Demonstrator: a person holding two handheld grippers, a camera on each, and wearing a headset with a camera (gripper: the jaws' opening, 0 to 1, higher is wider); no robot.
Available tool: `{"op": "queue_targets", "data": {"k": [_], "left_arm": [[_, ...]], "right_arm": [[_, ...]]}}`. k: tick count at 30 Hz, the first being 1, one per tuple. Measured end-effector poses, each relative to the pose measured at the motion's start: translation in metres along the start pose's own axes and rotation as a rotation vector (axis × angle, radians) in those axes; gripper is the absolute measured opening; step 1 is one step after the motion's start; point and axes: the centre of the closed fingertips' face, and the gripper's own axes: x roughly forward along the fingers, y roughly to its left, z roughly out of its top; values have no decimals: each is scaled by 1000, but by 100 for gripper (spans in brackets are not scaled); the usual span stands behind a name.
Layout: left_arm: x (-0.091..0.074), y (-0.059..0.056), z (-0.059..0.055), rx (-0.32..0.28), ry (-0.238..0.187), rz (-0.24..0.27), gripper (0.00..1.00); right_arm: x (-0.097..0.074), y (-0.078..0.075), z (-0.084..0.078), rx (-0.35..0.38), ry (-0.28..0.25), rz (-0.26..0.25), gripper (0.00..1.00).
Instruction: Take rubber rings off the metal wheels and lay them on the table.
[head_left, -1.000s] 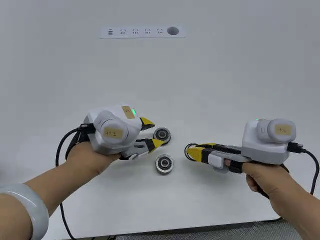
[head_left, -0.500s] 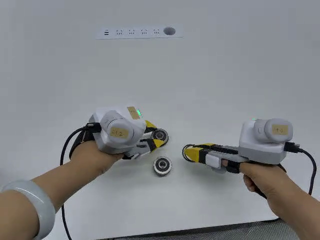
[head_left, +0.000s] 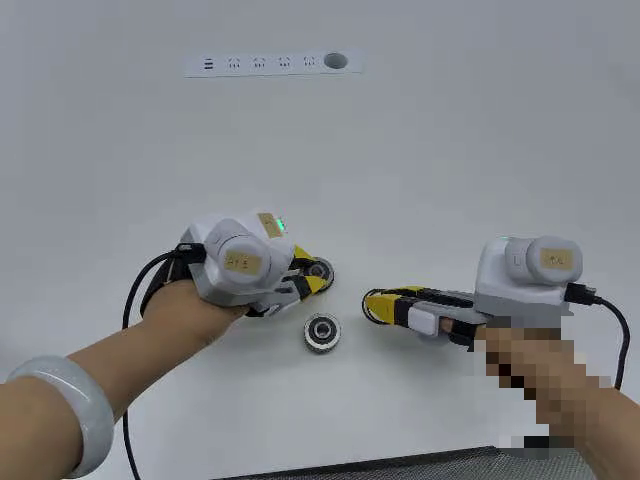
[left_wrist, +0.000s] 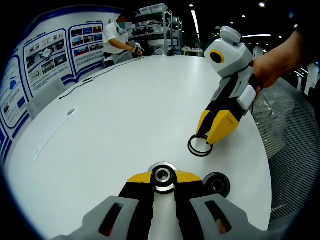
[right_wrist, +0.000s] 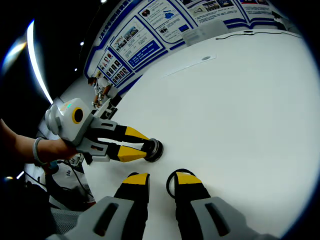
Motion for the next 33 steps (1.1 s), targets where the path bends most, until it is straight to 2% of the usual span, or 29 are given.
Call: {"op": "queue_targets", "data": {"k": [6, 24, 33], "left_arm": [[0, 0, 0, 6, 1, -2, 14], [-1, 0, -1, 4, -2, -7, 13], [0, 0, -1, 2, -4, -7, 13]], "right_arm": [[3, 2, 5, 5, -10, 12, 21], [29, 9, 27, 18, -24, 58, 21], [43, 10, 33, 27, -11, 85, 21]]}}
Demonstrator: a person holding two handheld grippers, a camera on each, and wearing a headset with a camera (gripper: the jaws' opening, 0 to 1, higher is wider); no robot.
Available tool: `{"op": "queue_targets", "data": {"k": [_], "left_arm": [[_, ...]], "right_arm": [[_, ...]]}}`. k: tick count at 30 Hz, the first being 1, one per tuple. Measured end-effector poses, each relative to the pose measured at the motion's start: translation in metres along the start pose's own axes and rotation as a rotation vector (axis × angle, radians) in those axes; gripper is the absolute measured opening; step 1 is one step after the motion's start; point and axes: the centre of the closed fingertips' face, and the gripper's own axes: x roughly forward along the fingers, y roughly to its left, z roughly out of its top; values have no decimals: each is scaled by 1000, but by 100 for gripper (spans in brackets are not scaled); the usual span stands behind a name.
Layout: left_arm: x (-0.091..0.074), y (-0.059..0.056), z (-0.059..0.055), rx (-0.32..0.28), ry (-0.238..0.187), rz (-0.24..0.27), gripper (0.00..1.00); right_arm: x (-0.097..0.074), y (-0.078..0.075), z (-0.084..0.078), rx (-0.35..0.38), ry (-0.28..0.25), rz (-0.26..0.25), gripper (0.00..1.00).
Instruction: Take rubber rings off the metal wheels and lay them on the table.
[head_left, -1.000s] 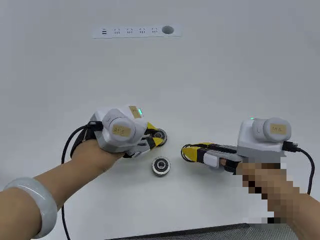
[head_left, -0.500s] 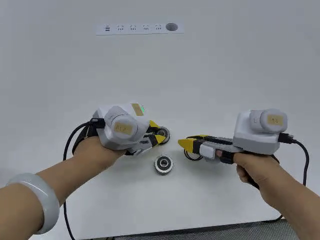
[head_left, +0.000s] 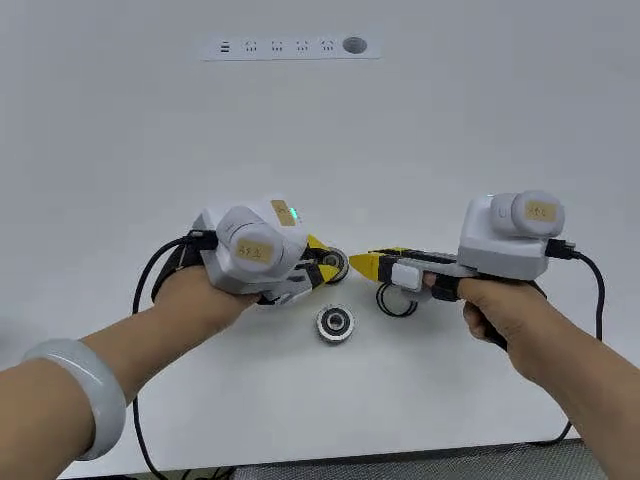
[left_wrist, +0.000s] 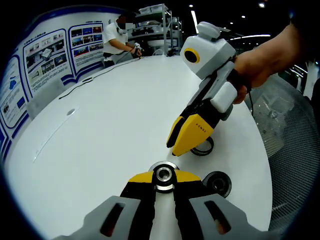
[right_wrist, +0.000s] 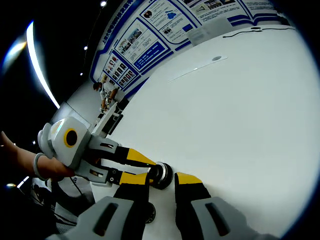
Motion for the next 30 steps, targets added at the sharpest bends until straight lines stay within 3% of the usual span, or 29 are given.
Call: {"op": "queue_targets", "data": {"k": [14, 30], "left_arm": [[0, 0, 0, -5, -5, -4, 13], [-1, 0, 0, -7, -12, -9, 13]], "right_arm": [[15, -1, 1, 27, 30, 37, 22], [25, 14, 0, 76, 81, 118, 25]]}}
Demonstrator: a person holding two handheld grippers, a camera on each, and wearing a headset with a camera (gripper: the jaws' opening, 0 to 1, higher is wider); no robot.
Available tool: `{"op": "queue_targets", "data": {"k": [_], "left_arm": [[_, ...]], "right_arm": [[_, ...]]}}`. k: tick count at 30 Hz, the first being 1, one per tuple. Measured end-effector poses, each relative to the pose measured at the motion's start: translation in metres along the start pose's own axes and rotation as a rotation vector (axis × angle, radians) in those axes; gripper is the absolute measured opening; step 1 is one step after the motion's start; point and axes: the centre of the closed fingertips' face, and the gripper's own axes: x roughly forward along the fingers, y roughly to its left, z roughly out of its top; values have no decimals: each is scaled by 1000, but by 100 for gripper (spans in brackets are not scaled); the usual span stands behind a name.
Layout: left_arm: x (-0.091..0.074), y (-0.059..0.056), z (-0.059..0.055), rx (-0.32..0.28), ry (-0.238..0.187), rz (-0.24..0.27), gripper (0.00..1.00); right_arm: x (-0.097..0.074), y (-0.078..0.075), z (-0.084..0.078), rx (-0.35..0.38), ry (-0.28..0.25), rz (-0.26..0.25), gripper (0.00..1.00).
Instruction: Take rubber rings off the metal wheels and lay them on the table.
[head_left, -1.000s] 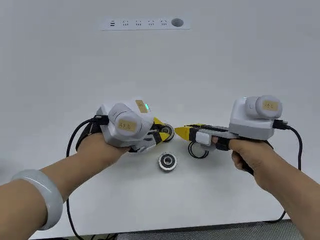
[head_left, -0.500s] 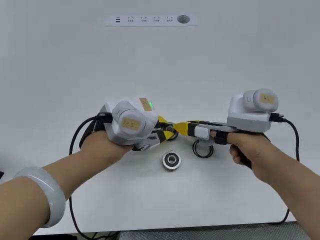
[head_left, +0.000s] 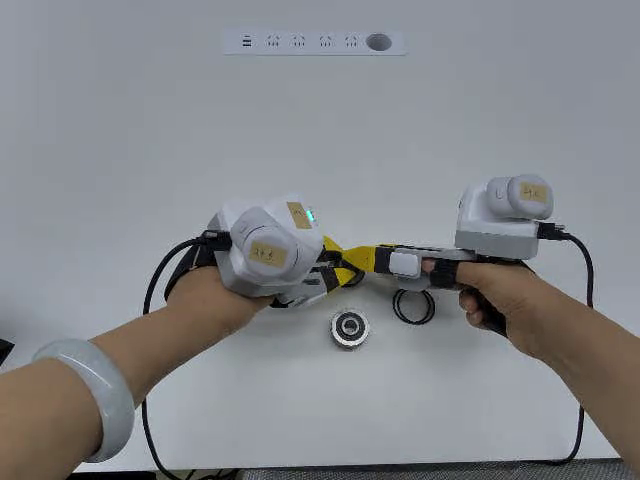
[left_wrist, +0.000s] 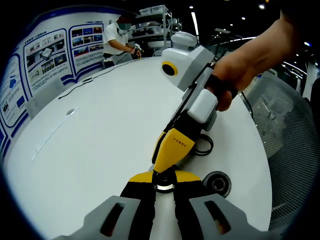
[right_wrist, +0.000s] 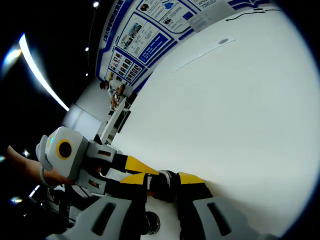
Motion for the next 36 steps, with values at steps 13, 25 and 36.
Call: {"op": "queue_targets", "data": {"k": [13, 25, 36], "left_arm": [[0, 0, 0, -2, -5, -2, 13], [0, 0, 0, -1, -5, -3, 13], [0, 0, 0, -4, -10, -3, 13]], "right_arm": [[-1, 4, -4, 11, 30, 37, 25], [-7, 7, -7, 1, 39, 46, 25], [-12, 6, -12, 25, 38, 62, 26]]}}
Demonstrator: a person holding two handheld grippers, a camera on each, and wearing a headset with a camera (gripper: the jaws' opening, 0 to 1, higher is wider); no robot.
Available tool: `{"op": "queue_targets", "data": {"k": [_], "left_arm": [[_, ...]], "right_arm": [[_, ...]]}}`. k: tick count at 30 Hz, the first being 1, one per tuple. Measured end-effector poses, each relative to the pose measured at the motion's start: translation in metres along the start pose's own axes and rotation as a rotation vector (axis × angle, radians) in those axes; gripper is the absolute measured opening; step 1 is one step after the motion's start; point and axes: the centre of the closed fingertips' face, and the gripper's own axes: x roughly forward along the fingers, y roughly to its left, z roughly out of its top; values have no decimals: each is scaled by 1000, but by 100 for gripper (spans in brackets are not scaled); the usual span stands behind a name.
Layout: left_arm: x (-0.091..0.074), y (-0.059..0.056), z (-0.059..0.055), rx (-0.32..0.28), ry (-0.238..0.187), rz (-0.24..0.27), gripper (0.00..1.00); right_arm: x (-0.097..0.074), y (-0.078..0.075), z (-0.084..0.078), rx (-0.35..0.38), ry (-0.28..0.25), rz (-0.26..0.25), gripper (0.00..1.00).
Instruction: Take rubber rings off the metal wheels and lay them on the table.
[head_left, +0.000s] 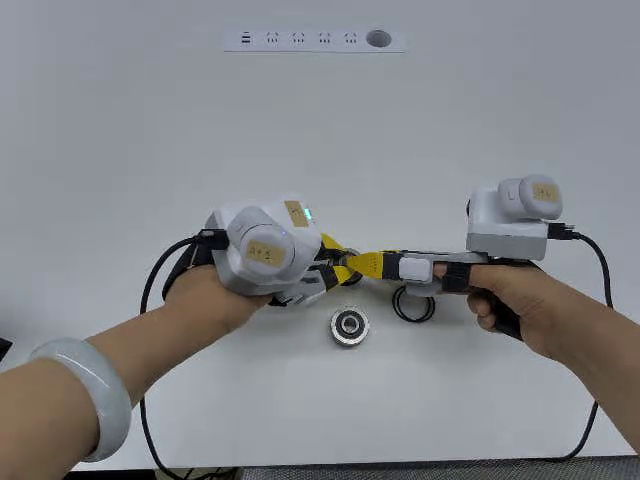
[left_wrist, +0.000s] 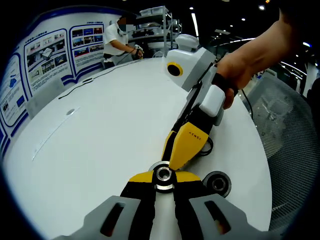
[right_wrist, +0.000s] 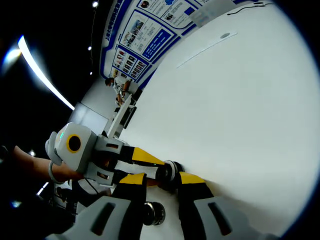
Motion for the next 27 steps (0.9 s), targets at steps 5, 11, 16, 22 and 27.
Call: {"op": "queue_targets", "data": {"k": [5, 11, 16, 22, 27], "left_arm": [[0, 0, 0, 1, 0, 0, 13], [0, 0, 0, 2, -2, -2, 13], [0, 0, 0, 3, -2, -3, 13], [0, 0, -1, 3, -1, -3, 13], [0, 0, -1, 2, 0, -2, 13]], "right_arm": [[-1, 1, -7, 7, 14, 6, 25], [-4, 2, -8, 25, -3, 12, 24], [-5, 2, -8, 33, -21, 13, 24], [-8, 7, -3, 30, -45, 31, 22], [-6, 2, 4, 15, -56, 14, 25]]}}
